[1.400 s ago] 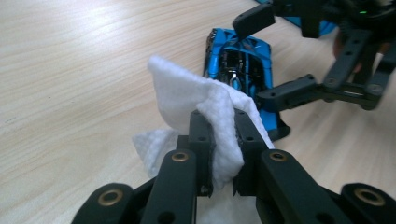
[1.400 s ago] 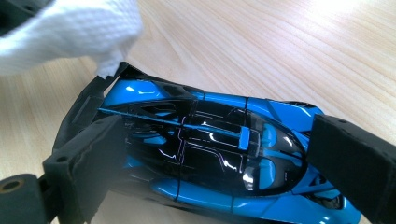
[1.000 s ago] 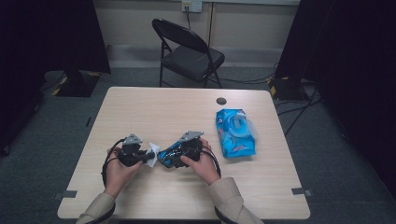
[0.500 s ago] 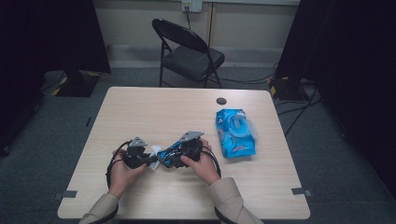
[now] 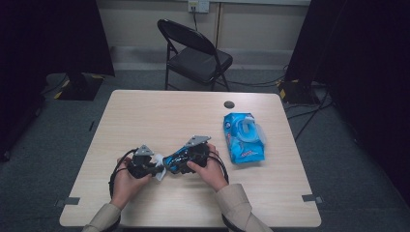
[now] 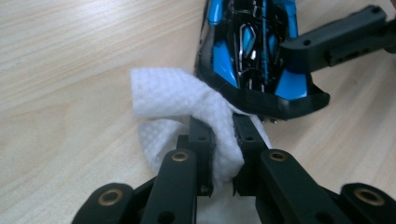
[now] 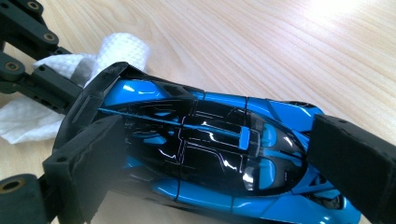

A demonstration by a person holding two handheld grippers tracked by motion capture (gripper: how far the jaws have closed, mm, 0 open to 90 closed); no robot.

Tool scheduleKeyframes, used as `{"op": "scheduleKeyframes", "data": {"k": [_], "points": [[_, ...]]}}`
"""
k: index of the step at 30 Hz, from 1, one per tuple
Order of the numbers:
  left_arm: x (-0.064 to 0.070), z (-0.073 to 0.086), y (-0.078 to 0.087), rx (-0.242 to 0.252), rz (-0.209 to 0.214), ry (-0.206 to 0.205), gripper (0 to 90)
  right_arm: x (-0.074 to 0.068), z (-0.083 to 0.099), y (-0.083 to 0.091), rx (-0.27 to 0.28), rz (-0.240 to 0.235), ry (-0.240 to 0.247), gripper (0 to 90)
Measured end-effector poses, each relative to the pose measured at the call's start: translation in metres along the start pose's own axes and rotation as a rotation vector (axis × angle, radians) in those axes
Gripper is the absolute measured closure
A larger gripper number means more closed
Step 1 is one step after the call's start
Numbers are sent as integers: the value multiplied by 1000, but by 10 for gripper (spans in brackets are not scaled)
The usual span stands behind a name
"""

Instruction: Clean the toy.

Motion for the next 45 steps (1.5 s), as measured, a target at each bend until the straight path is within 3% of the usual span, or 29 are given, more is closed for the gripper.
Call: {"op": "scheduleKeyframes", "data": {"k": [3, 4, 9, 14, 28, 39, 45], "points": [[1, 1, 0, 0, 2, -2, 814, 0, 0, 0, 0, 1, 0, 42], [6, 2, 0, -11, 34, -1, 813, 0, 0, 0, 1, 0, 0, 42], [16, 2, -3, -42, 32, -41, 812, 0, 0, 0, -6, 0, 1, 42], [19, 3, -4, -40, 30, -41, 814, 0, -1, 0, -8, 0, 1, 42], [43, 1, -15, -72, 66, -92, 815, 0, -1, 0, -12, 1, 2, 42], [68, -5, -30, -79, 139, -134, 814, 0, -1, 0, -9, 1, 2, 42], [78, -12, -28, -62, 164, -156, 815, -1, 0, 0, -6, 1, 0, 42]]}}
Point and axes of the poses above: each handheld gripper's, and its own axes: y roughly backward along the jaws, z roughly out of its underside, x roughly to its right, the point moved 4 cm from there along -y, roughly forward along the jaws, and after that the axes turned 12 degrees about z, right-handed, at the moved point
